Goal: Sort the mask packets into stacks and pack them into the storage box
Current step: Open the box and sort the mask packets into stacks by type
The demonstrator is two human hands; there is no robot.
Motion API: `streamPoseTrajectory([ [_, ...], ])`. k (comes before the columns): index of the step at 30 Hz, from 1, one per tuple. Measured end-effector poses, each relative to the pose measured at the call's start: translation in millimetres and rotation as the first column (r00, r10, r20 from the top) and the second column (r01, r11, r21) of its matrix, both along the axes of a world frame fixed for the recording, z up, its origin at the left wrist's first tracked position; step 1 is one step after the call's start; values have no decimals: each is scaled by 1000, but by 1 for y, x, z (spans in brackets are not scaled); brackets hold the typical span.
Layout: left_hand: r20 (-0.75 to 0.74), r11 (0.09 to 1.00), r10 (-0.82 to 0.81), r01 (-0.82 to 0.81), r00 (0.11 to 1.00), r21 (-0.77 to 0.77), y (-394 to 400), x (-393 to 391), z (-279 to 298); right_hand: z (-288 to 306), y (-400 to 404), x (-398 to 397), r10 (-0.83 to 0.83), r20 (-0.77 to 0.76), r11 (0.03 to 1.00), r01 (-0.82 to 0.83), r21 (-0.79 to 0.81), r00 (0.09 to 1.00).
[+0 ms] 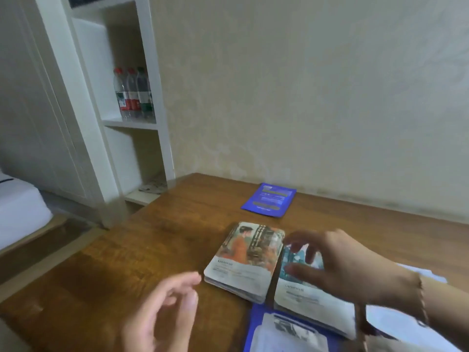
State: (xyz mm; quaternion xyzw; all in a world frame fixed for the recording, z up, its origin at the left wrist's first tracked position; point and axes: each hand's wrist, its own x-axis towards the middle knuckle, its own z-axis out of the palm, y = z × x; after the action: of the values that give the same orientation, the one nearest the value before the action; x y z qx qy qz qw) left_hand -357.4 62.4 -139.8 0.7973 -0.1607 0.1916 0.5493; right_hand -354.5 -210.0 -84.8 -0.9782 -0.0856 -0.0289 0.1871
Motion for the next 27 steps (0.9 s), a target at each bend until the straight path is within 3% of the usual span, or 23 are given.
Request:
streamPoseTrajectory([
  [2,18,992,-67,69,998,-110,-33,45,10,-4,-18,54,-134,-111,947,160,278,985],
  [3,-38,991,-119,116,992,-72,-50,74,15,-8,-26,80,-195,-223,823,283,492,955],
  [5,-191,968,-226,242,955,64,-79,140,18,-16,-38,124,-224,-435,445,489,751,872],
  [7,-190,893,-220,276,957,356,-104,193,15,-25,-50,157,-220,-573,188,611,769,790],
  [9,-191,720,-234,302,953,624,-127,234,6,-36,-61,183,-179,-656,62,673,737,734],
  [13,-315,419,-223,382,923,824,-155,279,-18,-50,-69,214,-99,-703,-133,691,711,704],
  [15,-262,371,-236,337,936,865,-159,284,-25,-54,-69,223,-101,-694,-130,682,720,713],
  [18,-220,403,-339,352,915,845,-155,286,-30,-65,-63,233,-208,-696,37,717,697,687],
  [21,-287,487,-440,494,851,720,-145,281,-30,-74,-55,239,-351,-662,176,741,648,662],
  [23,-279,544,-449,507,849,668,-141,274,-23,-77,-52,240,-379,-629,231,727,646,679],
  [25,-112,676,-419,392,901,624,-139,263,-11,-76,-53,233,-368,-590,258,688,678,719],
  [27,-9,875,-320,299,947,380,-133,241,2,-66,-56,214,-336,-531,294,622,726,778],
])
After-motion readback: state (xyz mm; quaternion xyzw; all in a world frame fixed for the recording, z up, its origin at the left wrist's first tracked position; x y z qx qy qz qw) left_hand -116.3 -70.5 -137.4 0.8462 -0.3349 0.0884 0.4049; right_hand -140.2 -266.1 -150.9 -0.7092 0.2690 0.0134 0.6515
